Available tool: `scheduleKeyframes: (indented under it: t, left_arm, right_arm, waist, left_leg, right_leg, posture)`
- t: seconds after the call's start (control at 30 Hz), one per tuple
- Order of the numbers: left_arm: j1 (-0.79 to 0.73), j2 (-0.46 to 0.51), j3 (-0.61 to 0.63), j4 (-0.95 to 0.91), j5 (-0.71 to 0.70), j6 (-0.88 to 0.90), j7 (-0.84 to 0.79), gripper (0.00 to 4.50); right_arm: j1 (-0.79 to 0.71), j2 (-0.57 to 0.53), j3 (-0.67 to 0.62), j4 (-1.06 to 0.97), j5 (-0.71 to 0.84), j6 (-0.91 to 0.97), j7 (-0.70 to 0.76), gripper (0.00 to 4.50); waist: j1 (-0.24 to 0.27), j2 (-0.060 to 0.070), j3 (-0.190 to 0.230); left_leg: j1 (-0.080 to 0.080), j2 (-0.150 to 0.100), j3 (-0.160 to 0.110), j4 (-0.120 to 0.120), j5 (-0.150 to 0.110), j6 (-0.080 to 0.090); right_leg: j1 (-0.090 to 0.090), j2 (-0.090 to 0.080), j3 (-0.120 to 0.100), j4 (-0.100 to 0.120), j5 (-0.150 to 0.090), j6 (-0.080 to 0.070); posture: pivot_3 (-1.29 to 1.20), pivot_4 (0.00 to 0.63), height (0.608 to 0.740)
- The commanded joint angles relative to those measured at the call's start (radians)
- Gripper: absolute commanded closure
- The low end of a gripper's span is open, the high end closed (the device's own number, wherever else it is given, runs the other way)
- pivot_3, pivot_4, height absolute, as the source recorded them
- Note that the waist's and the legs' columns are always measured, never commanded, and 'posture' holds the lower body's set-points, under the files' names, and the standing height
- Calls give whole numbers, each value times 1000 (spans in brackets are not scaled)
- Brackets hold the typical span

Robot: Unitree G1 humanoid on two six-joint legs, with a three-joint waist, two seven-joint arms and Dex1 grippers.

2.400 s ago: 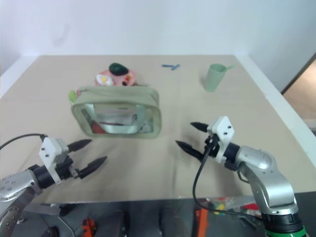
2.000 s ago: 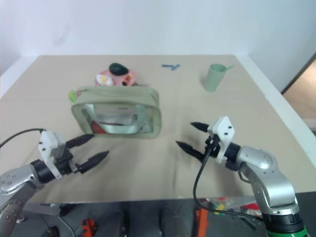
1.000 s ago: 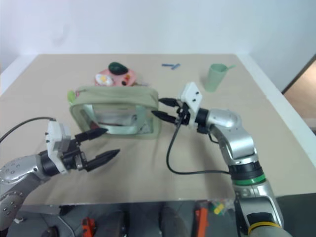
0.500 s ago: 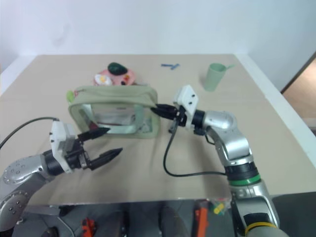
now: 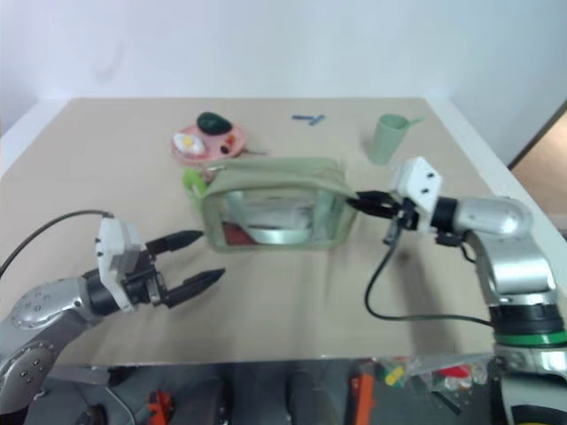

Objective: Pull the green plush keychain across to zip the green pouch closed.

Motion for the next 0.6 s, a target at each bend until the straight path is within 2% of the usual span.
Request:
scheduleKeyframes:
  t: [0.03, 0.33, 0.6]
  left_arm:
    - [-5, 3, 7, -13, 6, -18, -6, 0]
    - [-61, -13, 127, 77, -62, 41, 106, 0]
    - [-253, 5, 150, 265, -53, 128, 188, 0]
  right_arm:
    - [11, -9, -36, -29, 4, -10, -9, 4463]
    - [13, 30, -12, -65, -1, -3, -41, 4463]
    - [15, 49, -5, -87, -3, 5, -56, 4463]
  waist:
    - [-2, 0, 0]
    - [-2, 0, 0]
    - [-6, 0, 0]
  left_leg:
    - [0, 0, 0, 0, 0, 0]
    - [1, 1, 0, 2, 0, 0]
    - [1, 1, 0, 2, 0, 1]
  right_leg:
    - [0, 0, 0, 0, 0, 0]
    - [1, 0, 0, 1, 1, 0]
    - [1, 1, 0, 1, 2, 1]
  posture:
    - [0, 150, 740]
    - [0, 150, 740]
    - [0, 150, 740]
